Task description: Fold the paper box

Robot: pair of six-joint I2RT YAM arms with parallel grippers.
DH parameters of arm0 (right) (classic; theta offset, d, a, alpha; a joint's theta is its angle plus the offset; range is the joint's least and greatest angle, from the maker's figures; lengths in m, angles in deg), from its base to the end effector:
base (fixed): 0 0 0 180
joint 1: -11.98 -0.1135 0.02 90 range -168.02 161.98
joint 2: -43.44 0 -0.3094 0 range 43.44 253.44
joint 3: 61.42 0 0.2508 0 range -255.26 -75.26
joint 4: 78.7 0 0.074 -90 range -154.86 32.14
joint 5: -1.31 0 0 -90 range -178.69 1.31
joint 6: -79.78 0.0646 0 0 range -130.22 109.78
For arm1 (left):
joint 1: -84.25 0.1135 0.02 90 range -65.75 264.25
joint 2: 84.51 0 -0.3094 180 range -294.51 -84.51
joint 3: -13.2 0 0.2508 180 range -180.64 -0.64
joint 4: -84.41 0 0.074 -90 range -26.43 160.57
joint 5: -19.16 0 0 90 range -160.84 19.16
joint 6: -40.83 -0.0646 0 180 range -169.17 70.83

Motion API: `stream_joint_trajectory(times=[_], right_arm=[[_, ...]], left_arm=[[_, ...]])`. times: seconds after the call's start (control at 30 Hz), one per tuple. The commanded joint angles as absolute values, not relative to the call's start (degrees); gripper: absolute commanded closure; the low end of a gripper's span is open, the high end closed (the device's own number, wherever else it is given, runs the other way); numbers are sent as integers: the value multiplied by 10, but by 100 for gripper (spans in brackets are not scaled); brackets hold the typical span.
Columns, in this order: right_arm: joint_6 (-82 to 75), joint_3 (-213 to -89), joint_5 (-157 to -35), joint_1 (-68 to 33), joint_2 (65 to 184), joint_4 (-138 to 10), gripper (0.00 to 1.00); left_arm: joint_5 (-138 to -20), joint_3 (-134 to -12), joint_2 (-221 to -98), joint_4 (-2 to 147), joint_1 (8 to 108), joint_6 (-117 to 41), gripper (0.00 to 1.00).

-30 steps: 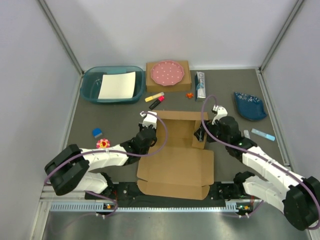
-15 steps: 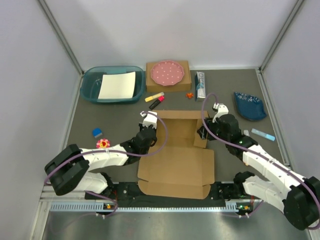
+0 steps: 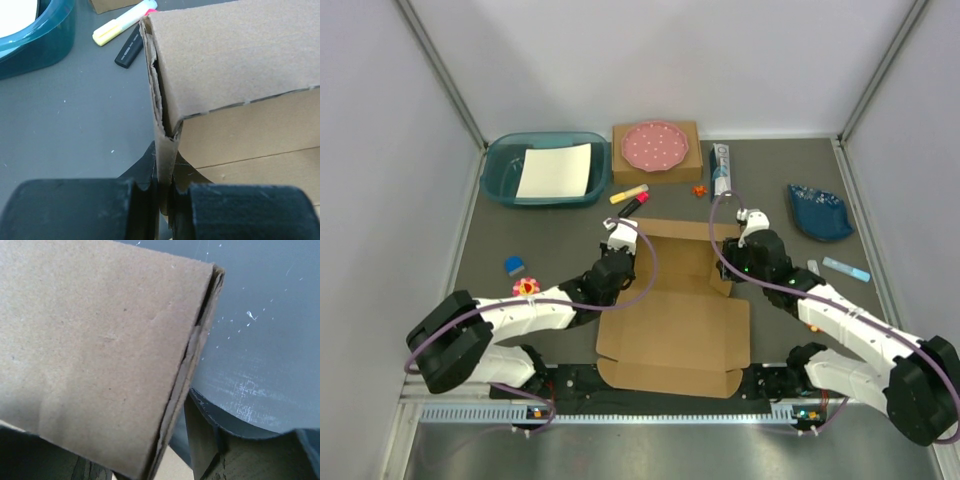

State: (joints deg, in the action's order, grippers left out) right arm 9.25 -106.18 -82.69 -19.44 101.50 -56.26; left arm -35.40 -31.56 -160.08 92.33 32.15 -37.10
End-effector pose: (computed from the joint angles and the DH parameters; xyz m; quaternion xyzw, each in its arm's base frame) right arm 0.1849 0.1051 0.2376 -0.0688 0.8864 0.1536 0.4312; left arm 0.1985 -0.1940 0.2354 0.1136 0.8035 -0.0648 0.5808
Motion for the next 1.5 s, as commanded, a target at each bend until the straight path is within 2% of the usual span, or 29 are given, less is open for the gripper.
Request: stream_joint_trajectory(times=[0.0,0.1,0.23,0.3,0.33,0.43,0.6,0.73,0.87,1.1,1.2,1.27,1.47], right_arm=[[88,-1075,-811,-210,1023,-568,52],[88,-1079,-803,-210,1026,-567,53],[96,-1084,-782,-210,1029,-562,61],[99,-1088,-769,-212,1036,-558,69],[101,-1090,-763,-213,1038,-556,80],[108,-1097,-742,-219,1050,-549,100],[119,-1107,-709,-234,1060,-540,100],[127,-1125,-653,-263,1080,-517,88],[146,-1152,-586,-291,1108,-490,83],[172,-1167,-559,-295,1145,-476,68],[176,-1169,-554,-296,1162,-476,78],[176,-1169,-548,-296,1173,-476,99],[191,-1153,-530,-296,1160,-475,100]], left_arm=[[-417,-342,-1578,916,314,-393,100],[-424,-344,-1574,915,314,-393,100],[-429,-340,-1573,913,313,-390,100],[-431,-338,-1575,913,313,-384,100],[-431,-336,-1575,913,313,-382,100],[-427,-334,-1578,913,313,-377,100],[-424,-335,-1582,912,313,-377,100],[-421,-339,-1587,908,312,-371,100],[-415,-340,-1590,906,312,-369,100],[-409,-338,-1589,904,312,-370,100],[-410,-338,-1590,904,311,-369,100],[-410,-337,-1591,904,312,-367,100],[-406,-337,-1592,904,311,-363,100]])
